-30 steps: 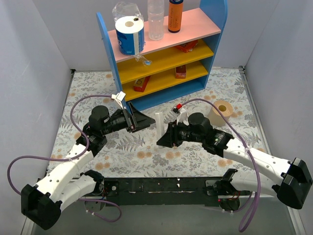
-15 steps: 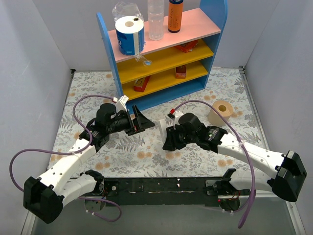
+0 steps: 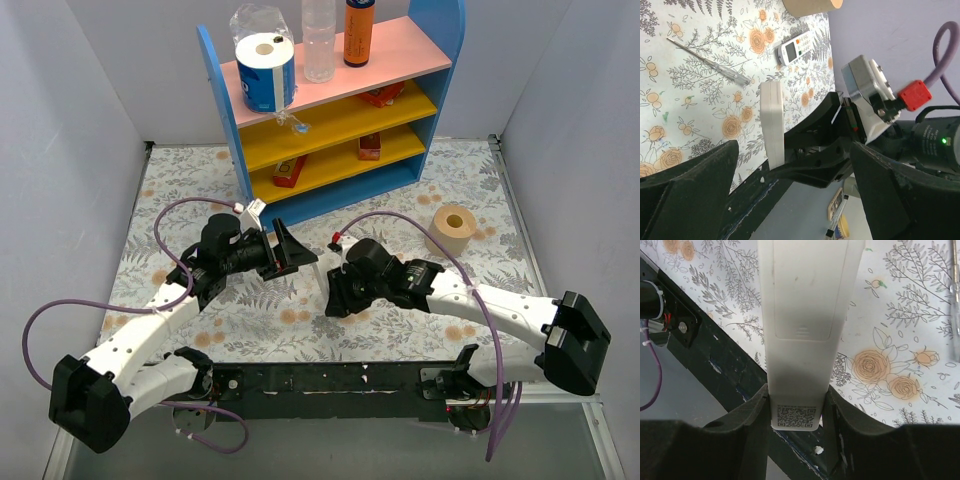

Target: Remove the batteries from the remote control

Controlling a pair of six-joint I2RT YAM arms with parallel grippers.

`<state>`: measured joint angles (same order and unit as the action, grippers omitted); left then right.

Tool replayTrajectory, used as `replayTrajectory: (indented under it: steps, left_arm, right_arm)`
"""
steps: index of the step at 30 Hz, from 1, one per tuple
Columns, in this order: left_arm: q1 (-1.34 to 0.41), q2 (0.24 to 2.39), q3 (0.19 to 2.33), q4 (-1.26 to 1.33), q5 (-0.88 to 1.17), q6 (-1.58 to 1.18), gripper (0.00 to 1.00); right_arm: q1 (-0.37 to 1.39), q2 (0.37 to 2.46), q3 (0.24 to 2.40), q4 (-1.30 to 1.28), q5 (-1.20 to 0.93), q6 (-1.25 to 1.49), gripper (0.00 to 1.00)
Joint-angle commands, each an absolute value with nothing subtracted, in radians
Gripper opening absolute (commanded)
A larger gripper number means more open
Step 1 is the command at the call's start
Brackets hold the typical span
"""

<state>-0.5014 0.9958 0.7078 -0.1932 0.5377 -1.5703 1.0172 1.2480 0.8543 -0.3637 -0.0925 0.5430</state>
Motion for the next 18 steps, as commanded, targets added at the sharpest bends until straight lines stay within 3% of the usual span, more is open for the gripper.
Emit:
replayTrajectory:
  steps: [1,12,18]
  left_arm:
    - [-0.503,1.011,0.690,-0.169,0.543,-1.577,0.93]
    - [-0.506,1.052,0.669,-0.158,0.514,-1.598,0.79]
    - [-0.509,1.077,0.638,-0.149,0.515,-1.611,0.78]
  right_arm:
    - [1.048,1.253,0.933,-0.296,-0.072,0.549,0.01]
    - [1.055,1.203,0.888,-0.221,-0.086,0.535,0.01]
    - [1.055,1.149,0.828,-0.189,-0.083,0.526,0.01]
